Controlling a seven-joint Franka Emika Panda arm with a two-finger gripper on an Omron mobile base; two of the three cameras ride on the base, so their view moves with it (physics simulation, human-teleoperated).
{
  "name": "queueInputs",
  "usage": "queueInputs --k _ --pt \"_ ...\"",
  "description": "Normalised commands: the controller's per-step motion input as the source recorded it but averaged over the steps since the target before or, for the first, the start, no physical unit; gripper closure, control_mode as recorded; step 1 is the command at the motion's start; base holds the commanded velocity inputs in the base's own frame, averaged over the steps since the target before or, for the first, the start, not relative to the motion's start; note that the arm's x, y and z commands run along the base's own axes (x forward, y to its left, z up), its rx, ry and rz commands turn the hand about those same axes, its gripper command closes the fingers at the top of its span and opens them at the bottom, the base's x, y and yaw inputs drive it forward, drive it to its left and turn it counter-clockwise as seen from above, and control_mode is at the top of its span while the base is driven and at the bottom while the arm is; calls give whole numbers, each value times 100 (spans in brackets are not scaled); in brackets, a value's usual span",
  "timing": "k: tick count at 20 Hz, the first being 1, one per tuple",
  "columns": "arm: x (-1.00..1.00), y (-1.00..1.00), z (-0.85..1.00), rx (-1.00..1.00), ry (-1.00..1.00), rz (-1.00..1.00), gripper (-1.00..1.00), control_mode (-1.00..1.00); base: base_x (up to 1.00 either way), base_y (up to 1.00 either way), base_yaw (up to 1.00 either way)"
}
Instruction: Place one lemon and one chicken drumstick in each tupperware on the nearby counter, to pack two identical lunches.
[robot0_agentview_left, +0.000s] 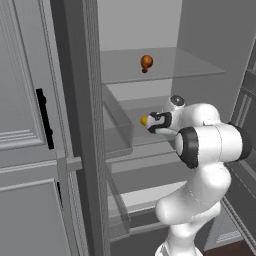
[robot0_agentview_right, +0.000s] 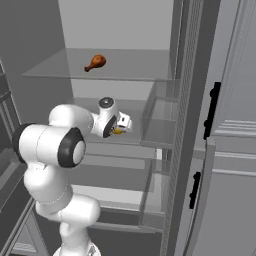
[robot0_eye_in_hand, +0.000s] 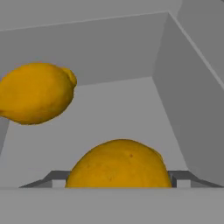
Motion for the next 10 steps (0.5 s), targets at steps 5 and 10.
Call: queueInputs --k 5,10 --pt "-100 2 46 0 -1 0 100 -100 0 0 0" --pt "-100 13 100 0 0 1 100 -100 0 0 0"
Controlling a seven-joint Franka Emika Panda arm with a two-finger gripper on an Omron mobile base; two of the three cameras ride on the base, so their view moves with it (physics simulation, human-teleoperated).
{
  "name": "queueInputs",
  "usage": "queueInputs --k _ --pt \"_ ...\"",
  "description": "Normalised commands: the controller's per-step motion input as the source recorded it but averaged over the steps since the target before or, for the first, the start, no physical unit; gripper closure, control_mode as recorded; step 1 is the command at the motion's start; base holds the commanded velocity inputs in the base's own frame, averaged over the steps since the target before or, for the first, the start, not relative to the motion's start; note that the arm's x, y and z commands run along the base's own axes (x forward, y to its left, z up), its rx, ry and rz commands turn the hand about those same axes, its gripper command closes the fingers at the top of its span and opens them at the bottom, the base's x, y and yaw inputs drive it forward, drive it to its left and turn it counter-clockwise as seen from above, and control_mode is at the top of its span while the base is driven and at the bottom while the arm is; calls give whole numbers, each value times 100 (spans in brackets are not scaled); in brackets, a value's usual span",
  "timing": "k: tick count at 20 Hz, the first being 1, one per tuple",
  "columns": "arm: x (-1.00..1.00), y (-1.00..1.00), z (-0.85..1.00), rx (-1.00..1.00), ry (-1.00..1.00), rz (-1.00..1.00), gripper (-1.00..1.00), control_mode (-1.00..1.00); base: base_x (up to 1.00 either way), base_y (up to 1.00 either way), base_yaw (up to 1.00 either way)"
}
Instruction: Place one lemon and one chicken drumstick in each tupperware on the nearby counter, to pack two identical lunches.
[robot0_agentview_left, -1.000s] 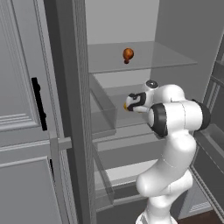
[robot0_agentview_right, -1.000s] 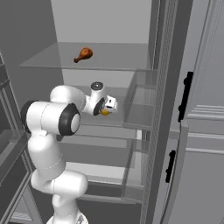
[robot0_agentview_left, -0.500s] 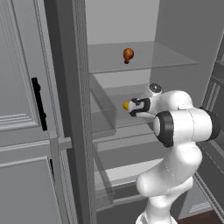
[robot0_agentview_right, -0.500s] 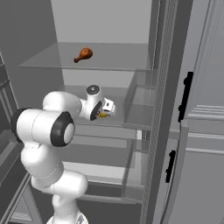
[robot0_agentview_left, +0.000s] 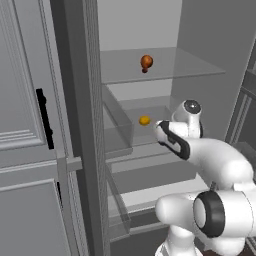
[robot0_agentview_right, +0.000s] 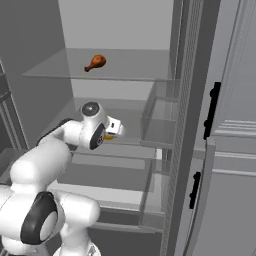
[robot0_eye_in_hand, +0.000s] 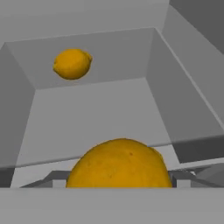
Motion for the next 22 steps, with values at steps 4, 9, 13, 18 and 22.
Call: queueInputs --k 4,9,13,18,22 --pt "-100 17 91 0 0 5 100 -100 0 0 0" --pt "-100 2 14 0 -1 4 100 -100 0 0 0" --pt "-100 0 15 0 -7 0 100 -100 0 0 0" --pt "-80 0 22 0 -5 0 100 100 -20 0 0" --pt "0 0 0 0 0 0 100 100 -100 6 0"
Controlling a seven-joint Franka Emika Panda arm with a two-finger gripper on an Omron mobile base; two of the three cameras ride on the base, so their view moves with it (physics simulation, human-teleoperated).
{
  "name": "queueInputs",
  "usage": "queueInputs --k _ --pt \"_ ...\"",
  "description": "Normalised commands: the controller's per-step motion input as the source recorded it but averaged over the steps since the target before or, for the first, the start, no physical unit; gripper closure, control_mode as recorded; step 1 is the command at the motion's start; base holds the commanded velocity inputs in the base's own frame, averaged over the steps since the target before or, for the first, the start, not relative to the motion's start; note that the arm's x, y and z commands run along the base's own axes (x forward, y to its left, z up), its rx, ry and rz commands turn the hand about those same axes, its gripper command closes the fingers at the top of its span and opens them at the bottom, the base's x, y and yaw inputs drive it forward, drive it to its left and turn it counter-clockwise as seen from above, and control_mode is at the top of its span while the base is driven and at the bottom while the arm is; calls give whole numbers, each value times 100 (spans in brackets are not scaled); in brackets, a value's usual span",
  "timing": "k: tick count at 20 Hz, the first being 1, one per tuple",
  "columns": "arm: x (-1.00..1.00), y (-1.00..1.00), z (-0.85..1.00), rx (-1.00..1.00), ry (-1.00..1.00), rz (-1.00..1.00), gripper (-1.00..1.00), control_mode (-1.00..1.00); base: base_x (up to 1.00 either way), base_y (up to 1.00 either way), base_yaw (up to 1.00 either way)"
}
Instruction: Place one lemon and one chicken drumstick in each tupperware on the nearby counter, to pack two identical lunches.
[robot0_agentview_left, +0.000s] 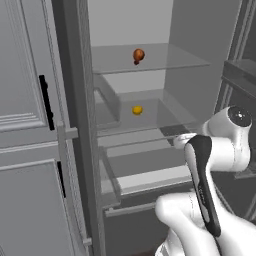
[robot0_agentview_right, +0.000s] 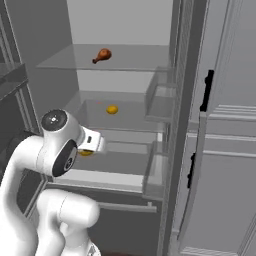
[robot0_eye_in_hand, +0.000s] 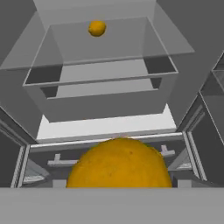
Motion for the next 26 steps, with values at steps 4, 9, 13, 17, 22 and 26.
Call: queueInputs --k 4,9,13,17,22,26 --pt "0 0 0 0 0 0 100 100 -100 3 -2" --pt "0 0 0 0 0 0 100 100 -78 -41 -40" --pt "0 0 0 0 0 0 100 100 -12 -41 -56" --pt "0 0 0 0 0 0 100 100 0 -46 -53" --pt "0 0 0 0 0 0 100 100 0 -52 -51" --pt "0 0 0 0 0 0 100 100 0 -48 -53"
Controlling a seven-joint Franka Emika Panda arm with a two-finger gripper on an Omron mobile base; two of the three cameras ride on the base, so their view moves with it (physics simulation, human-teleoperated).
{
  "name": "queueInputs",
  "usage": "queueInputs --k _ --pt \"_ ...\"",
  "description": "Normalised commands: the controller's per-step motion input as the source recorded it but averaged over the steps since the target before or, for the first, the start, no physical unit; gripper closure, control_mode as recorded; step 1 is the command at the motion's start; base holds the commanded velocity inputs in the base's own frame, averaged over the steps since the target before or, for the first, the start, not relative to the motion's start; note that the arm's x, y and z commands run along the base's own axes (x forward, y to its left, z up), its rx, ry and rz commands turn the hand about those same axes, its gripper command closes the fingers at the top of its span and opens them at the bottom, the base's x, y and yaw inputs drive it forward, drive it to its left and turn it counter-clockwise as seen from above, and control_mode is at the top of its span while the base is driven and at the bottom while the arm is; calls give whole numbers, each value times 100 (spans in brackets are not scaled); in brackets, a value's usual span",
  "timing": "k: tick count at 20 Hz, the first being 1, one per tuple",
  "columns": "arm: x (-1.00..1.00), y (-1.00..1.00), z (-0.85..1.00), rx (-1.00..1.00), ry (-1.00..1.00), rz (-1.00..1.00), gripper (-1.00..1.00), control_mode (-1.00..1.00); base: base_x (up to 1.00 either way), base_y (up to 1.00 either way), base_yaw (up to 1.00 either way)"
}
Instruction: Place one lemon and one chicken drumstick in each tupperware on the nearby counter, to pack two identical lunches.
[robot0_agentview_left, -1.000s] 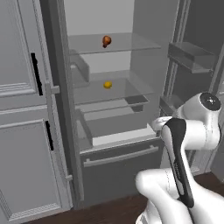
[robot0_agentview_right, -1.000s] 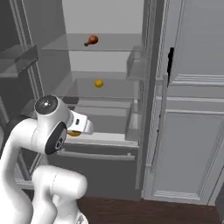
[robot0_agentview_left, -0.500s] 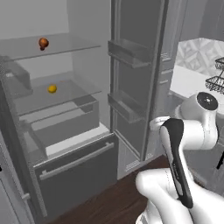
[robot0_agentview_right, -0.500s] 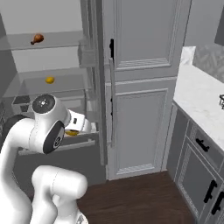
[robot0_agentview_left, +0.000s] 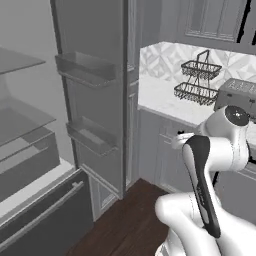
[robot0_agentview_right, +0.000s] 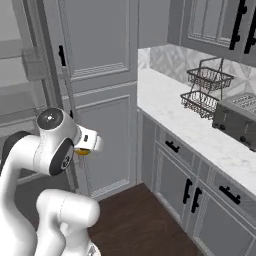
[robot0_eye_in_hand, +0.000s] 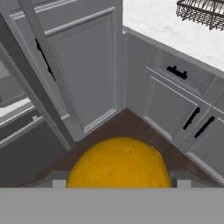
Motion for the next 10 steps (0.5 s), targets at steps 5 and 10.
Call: queueInputs --k 5,10 --pt "0 0 0 0 0 0 100 100 0 -53 -54" --pt "0 0 0 0 0 0 100 100 1 -68 -55"
